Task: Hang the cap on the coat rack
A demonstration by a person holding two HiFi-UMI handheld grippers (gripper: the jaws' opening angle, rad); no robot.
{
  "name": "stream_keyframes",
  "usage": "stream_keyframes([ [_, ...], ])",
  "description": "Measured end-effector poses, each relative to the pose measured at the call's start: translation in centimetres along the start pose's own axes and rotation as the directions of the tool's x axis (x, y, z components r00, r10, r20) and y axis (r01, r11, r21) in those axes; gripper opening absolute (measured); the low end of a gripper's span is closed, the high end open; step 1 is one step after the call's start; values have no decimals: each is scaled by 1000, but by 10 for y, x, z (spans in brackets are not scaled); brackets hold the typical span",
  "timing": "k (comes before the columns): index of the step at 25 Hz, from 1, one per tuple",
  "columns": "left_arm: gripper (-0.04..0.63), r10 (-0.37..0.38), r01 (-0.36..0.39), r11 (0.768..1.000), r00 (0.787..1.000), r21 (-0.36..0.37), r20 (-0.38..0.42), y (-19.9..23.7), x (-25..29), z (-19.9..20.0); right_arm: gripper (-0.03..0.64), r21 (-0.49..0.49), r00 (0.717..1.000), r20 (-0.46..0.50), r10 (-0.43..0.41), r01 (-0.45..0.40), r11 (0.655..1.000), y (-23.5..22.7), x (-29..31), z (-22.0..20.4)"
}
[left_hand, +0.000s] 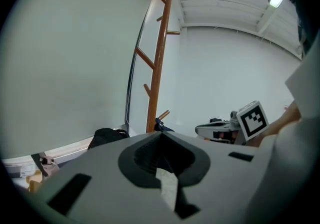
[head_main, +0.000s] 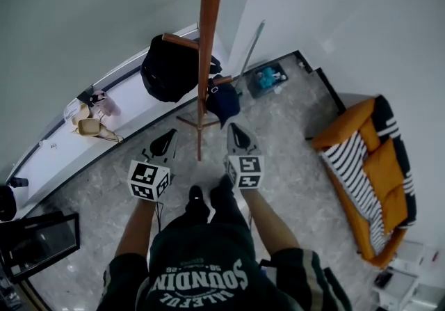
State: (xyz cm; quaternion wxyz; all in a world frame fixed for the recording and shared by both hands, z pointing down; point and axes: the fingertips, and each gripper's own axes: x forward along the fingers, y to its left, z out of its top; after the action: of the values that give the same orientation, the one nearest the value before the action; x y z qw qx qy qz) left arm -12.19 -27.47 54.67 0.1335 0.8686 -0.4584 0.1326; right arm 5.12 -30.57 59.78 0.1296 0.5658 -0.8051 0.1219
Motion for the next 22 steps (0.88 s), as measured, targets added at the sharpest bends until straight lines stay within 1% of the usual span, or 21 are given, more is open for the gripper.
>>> stream_keyframes([
  [5, 0, -6, 5, 1000, 999, 29, 44, -2, -1, 22, -2, -16, 995, 97, 32, -31, 999, 12, -16, 57],
  [7, 0, -8, 5, 999, 998, 39, 61, -2, -1, 31, -2, -13, 991, 126, 47, -45, 999, 17, -21, 73],
  [13, 0, -9, 5, 999, 997, 54, 75, -2, -3, 39, -3, -36, 987, 151, 61, -56, 998, 20, -31, 77],
  [16, 0, -12, 8, 998, 997, 54, 75, -1, -2, 39, -3, -24, 985, 159, 69, -66, 998, 26, -33, 81],
  [22, 0, -22, 18, 998, 997, 53, 68, -2, 1, 37, -3, -33, 987, 145, 72, -68, 997, 26, -32, 78],
])
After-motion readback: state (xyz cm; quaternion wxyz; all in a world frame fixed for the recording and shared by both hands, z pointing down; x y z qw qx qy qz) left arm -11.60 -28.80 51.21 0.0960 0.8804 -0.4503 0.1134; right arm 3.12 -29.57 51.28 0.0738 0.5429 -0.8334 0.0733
